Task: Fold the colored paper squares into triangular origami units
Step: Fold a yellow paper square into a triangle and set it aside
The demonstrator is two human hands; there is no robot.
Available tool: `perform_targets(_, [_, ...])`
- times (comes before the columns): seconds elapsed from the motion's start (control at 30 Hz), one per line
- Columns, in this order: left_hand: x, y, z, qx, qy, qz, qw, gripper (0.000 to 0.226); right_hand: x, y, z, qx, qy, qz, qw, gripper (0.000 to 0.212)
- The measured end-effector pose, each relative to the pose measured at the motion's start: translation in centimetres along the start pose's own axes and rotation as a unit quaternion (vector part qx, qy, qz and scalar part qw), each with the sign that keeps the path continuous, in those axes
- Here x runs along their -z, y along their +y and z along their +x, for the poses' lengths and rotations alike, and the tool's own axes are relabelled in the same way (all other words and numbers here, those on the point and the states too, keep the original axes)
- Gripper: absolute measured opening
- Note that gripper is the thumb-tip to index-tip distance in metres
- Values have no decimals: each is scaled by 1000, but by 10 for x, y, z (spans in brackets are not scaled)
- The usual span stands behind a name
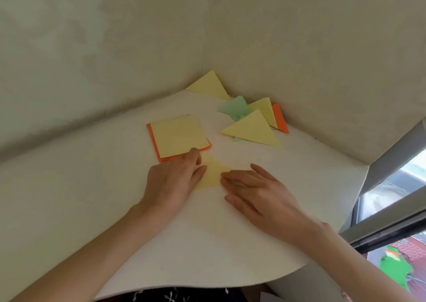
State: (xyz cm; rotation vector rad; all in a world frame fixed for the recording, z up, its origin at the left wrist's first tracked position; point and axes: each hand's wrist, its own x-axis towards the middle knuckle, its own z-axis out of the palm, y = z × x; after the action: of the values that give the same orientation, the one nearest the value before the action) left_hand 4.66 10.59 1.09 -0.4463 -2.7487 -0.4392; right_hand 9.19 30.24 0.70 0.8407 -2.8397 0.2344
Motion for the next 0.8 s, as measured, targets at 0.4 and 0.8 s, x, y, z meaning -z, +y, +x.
perform_targets(0.4, [-1,-5,-7,-76,126,-172,974,28,32,4,16,-245,77,295,920,31])
perform_targets(0.8, [32,-48,83,144,-6,-430,891,35,52,26,127,-180,17,458,870,28])
